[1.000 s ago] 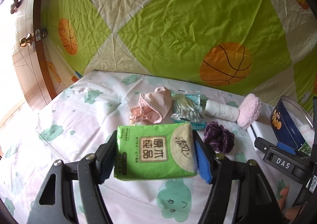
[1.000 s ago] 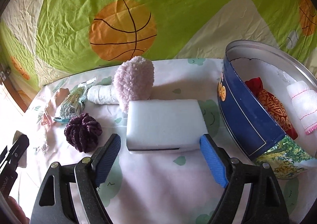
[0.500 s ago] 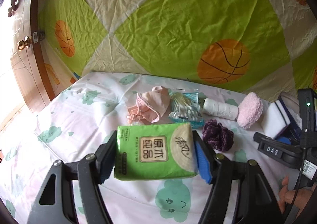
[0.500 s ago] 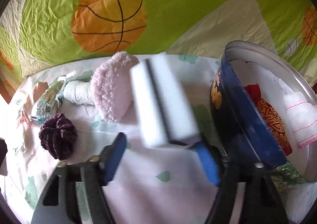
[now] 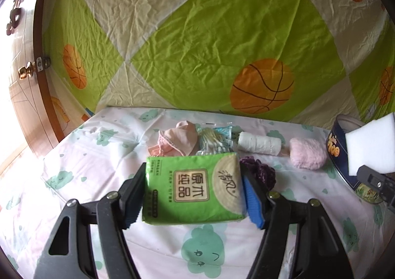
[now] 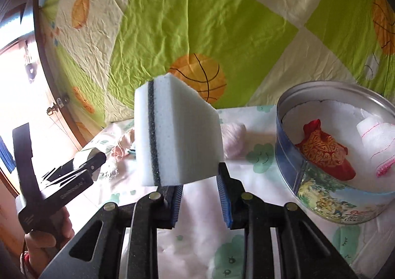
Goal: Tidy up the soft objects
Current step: 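Grasp the white sponge with the right tool while the left tool holds the tissue pack, then lower the tissue pack and sponge into the tin and open both tools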
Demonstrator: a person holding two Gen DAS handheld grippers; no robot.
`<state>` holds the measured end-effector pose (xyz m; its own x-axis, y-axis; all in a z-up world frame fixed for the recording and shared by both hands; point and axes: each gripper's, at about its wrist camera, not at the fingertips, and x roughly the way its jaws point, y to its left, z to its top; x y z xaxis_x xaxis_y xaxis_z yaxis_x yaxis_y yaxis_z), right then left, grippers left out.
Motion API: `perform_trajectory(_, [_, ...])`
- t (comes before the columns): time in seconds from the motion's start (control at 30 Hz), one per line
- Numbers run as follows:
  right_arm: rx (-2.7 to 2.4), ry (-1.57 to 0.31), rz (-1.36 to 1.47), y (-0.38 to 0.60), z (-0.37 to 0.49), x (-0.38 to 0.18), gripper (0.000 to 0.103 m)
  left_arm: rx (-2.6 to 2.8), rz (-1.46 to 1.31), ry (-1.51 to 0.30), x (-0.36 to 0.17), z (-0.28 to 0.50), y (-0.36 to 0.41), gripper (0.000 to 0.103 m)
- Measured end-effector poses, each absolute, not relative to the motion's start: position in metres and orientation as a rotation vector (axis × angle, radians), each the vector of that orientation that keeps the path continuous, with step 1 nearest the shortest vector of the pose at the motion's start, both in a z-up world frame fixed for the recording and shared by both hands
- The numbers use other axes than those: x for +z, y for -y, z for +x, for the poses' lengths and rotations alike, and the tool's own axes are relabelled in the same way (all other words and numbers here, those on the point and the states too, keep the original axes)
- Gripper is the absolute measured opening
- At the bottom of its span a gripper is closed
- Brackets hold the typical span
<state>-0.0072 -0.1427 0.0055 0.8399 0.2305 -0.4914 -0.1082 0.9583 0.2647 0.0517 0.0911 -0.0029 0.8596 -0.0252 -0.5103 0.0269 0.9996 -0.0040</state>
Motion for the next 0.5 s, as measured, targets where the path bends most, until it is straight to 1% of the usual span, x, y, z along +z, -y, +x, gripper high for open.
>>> perform_trajectory(0.13, [0.164,-0.497,0.233,0.15,-0.02,0.012,0.029,-0.062,0.024,-0.508,-0.002,0.043,-0.078,0.069])
perform_trajectory(0.37, [0.116,-0.458,0.22,0.17,-0.029,0.01,0.029,-0.1,0.042,-0.527,-0.002,0.033,-0.046,0.069])
perform_trajectory(0.5, [0.091,-0.406,0.216,0.183,-0.039,0.017,0.029,-0.134,0.019,-0.551,-0.001,0.029,-0.028,0.069])
